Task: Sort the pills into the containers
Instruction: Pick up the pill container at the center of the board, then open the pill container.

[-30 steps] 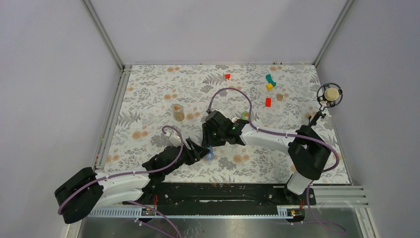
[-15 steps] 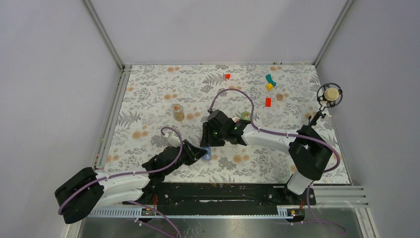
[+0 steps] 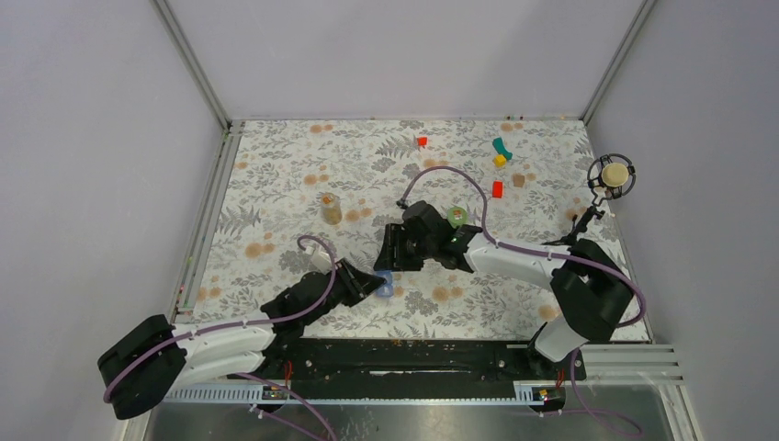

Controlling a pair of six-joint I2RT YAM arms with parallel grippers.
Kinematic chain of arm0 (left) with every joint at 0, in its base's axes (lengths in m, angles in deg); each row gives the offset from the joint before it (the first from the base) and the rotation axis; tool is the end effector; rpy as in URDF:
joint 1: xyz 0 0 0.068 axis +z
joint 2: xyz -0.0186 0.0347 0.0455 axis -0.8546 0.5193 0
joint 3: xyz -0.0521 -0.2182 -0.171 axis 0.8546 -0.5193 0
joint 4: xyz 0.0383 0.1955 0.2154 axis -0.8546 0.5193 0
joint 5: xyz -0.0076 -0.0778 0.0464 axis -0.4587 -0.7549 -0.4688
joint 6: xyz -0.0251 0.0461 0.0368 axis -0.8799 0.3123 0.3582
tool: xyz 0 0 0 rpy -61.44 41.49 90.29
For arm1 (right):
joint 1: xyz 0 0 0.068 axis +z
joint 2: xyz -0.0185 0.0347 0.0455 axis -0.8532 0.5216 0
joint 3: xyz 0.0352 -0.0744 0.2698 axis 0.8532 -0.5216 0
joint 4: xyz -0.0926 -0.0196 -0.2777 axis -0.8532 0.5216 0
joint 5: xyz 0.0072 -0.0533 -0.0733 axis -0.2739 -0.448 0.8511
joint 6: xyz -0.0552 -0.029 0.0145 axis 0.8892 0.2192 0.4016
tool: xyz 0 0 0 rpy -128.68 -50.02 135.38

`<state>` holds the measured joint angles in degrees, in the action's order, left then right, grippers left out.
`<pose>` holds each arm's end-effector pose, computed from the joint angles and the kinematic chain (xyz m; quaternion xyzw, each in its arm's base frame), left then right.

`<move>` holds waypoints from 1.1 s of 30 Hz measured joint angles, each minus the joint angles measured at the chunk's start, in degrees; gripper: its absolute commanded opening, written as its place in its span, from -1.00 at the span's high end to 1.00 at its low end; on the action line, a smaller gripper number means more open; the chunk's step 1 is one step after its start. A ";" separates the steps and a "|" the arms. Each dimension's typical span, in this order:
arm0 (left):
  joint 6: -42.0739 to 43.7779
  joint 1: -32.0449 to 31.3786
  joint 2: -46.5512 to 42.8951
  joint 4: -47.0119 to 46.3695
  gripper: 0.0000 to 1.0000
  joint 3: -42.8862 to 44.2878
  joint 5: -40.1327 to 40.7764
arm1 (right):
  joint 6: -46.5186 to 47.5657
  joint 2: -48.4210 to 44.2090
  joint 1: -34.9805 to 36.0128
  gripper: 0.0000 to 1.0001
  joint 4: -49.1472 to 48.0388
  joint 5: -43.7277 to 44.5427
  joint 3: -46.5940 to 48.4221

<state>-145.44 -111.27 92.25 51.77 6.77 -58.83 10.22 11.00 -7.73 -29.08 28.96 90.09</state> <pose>0.1286 -0.1576 0.1234 -0.1603 0.7989 -0.4819 0.3223 0.2335 0.3016 0.1915 -0.0894 0.8991 0.3697 0.2168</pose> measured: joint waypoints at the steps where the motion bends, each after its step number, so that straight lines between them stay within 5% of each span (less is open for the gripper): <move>1: 0.11 0.00 -0.50 0.11 1.00 0.00 -0.09 | -0.33 -0.72 -0.39 -0.24 -1.01 -0.81 -0.87; 7: 1.01 0.02 -5.92 2.54 1.00 -0.87 0.11 | -0.33 -5.14 -1.92 -0.34 -3.54 -2.84 -4.48; 15: 1.97 0.02 -12.48 7.43 1.00 -0.87 0.98 | 0.52 -8.44 -3.06 -0.15 -2.71 -0.46 -7.48; 22: 3.34 0.02 -12.66 10.58 1.00 -0.83 1.18 | 2.58 -9.22 -3.06 -0.64 -2.40 -0.22 -7.85; 33: 8.22 0.02 -7.17 13.44 1.00 2.78 0.68 | 8.48 -5.31 1.20 -0.67 1.22 6.29 2.99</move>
<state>-137.23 -111.25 85.08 65.21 9.55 -58.16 18.70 5.69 -6.53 -27.85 35.25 93.08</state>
